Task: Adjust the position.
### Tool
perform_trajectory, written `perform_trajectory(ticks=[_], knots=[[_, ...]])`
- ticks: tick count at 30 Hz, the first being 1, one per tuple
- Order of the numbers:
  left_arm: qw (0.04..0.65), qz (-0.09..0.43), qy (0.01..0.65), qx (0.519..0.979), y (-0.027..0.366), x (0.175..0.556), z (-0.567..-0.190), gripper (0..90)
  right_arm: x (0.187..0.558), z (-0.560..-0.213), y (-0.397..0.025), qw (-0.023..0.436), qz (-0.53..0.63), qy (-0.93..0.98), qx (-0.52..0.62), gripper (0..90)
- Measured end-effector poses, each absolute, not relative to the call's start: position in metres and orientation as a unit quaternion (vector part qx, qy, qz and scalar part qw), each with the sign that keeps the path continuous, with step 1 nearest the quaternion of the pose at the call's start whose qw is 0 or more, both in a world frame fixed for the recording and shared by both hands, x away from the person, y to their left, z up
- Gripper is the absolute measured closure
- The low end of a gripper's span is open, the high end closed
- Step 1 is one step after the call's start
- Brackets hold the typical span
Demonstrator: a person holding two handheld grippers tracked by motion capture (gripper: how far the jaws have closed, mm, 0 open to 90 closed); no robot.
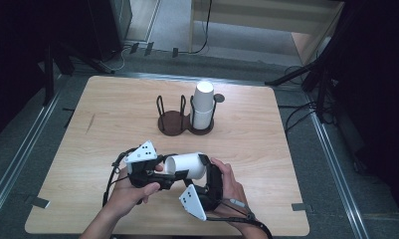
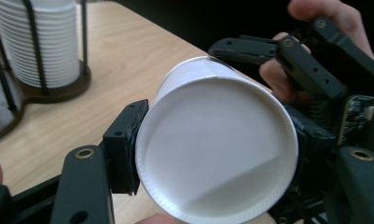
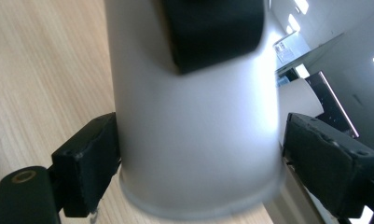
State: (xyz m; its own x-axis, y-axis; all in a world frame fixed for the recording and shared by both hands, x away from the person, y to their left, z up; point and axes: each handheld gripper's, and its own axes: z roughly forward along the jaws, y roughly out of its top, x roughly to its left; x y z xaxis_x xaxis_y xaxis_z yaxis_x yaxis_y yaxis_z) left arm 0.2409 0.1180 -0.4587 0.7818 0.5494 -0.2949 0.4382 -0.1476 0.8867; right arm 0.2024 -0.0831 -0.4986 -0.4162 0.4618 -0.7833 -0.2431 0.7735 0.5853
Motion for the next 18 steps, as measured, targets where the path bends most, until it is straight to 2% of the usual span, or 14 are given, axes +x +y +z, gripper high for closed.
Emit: perform_trajectory(ticks=[8,12,18], knots=[[0.595,0.096,0.353,0.716,0.129,0.243,-0.458,34.3,0.205,-0.488,-0.091,0.513,0.367,0.769,0.107,9.1],[0.605,0.122,0.355,0.703,0.131,0.242,-0.459,34.0,0.206,-0.483,-0.094,0.462,0.415,0.769,0.153,8.1],[0.623,0.164,0.354,0.678,0.135,0.241,-0.460,34.0,0.212,-0.474,-0.103,0.410,0.476,0.745,0.225,8.1]])
